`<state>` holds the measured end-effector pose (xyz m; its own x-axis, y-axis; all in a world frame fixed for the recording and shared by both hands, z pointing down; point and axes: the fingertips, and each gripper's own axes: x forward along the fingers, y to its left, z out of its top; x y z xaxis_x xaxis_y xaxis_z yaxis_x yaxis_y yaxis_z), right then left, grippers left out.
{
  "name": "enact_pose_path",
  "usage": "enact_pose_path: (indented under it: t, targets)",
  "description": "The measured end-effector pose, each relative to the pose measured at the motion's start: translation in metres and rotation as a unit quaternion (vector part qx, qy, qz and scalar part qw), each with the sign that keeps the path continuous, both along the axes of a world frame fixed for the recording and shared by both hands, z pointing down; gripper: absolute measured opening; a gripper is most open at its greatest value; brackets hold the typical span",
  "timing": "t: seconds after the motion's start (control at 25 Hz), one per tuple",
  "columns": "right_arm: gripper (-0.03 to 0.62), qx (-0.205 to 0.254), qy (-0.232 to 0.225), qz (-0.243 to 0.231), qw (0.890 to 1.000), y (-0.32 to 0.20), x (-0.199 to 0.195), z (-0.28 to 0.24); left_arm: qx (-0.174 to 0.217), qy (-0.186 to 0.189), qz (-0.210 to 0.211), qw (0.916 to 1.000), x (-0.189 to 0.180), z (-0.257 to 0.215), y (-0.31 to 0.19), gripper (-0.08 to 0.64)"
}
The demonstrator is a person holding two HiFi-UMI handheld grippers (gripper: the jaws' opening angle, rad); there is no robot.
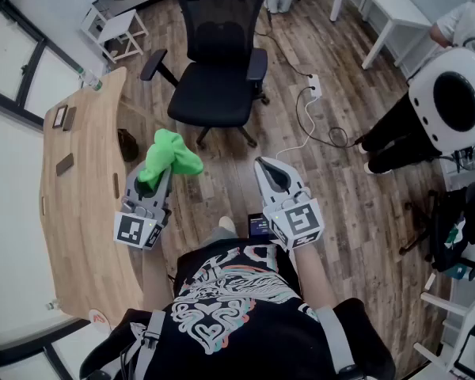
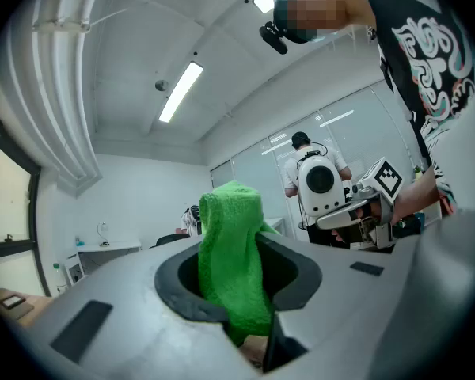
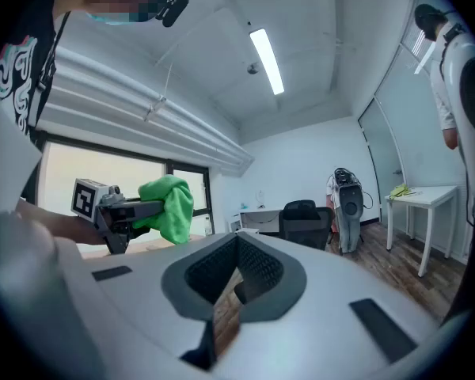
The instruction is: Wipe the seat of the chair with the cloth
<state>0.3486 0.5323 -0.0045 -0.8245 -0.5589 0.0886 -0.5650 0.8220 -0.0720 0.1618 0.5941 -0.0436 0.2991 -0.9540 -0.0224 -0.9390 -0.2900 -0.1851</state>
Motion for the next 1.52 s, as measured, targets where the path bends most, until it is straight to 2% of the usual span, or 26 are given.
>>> enact_pose_path:
  t: [0.08,0.16,0.28,0.4,0.48,0.6,0.84,1.12,1.2,1.32,1.4,1.52]
  targets:
    - [0.002,0.0,0.004,-0.002,1.0,-0.004,0.0,0.001,0.003,0.015,-0.004,0.9999,0.0,-0.001,0.001,0.097]
    - [0.002,-0.001,-0.015,-0.002,1.0,-0.006,0.002,-0.004,0.007,0.025,-0.004,0.9997,0.0,-0.002,0.0,0.097]
    - [0.002,-0.016,-0.09,-0.009,0.996,-0.003,0.004,-0.024,0.011,0.024,0.0,0.9997,-0.001,-0.003,0.0,0.097]
    - [0.003,-0.045,-0.172,-0.029,0.984,0.001,0.006,-0.04,0.017,0.034,-0.003,0.9993,-0.007,-0.004,0.002,0.097]
    - [0.003,-0.063,-0.197,-0.04,0.978,0.003,0.006,-0.041,0.017,0.039,-0.004,0.9991,-0.01,-0.003,0.003,0.097]
    - [0.002,-0.074,-0.202,-0.055,0.975,0.007,0.004,-0.037,0.016,0.042,-0.004,0.999,-0.013,-0.002,0.004,0.097]
    - [0.002,-0.096,-0.19,-0.036,0.976,-0.005,-0.003,-0.018,0.004,0.036,-0.011,0.9993,-0.023,0.007,-0.006,0.097]
    - [0.002,-0.075,-0.163,-0.027,0.983,-0.056,-0.033,-0.017,-0.005,0.051,-0.02,0.9985,-0.055,0.017,-0.055,0.097]
    - [0.002,-0.068,-0.162,-0.026,0.984,-0.079,-0.049,-0.015,-0.006,0.05,-0.021,0.9985,-0.068,0.022,-0.079,0.097]
    - [0.002,-0.047,-0.129,-0.013,0.99,-0.123,-0.082,-0.007,-0.01,0.05,-0.02,0.9985,-0.095,0.033,-0.122,0.097]
    - [0.002,-0.029,-0.104,-0.009,0.994,-0.157,-0.111,-0.006,-0.016,0.057,-0.022,0.998,-0.117,0.037,-0.154,0.097]
    - [0.002,-0.023,-0.089,-0.005,0.996,-0.21,-0.16,-0.004,-0.029,0.063,-0.021,0.9974,-0.158,0.04,-0.2,0.097]
